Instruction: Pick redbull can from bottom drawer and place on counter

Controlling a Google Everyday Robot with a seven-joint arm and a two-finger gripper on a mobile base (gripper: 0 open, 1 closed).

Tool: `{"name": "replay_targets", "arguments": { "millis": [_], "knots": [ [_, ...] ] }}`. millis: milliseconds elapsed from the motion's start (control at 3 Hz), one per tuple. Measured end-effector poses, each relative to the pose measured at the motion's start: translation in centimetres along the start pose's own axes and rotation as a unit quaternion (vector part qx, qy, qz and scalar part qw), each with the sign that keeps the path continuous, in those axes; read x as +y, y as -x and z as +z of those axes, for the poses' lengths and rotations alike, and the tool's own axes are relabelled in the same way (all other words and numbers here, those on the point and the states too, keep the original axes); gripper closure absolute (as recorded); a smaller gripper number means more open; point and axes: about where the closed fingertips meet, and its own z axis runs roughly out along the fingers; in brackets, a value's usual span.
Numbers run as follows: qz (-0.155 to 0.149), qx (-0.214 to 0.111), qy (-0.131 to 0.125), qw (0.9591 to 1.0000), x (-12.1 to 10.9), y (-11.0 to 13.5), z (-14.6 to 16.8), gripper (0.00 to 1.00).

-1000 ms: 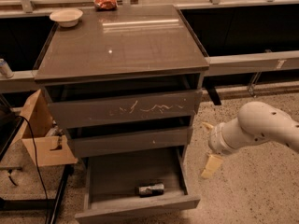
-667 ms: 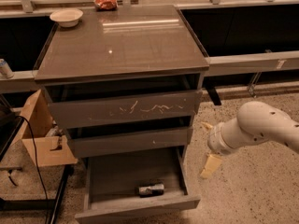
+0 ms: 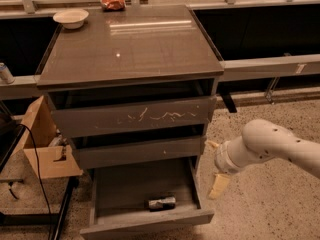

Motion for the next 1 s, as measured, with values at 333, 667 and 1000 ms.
{"name": "replay_targets", "arguments": {
  "millis": [333,667,1000],
  "knots": [
    [-0.010,-0.012,0.014,0.9998,0.4,-1.4,5.3,0.00],
    [-0.014,-0.026,0.029,0.9992,0.3,-2.6,9.6,0.00],
    [-0.028,-0.044,0.048,0.9975,-0.7,-3.9,15.2,0.00]
  ]
}}
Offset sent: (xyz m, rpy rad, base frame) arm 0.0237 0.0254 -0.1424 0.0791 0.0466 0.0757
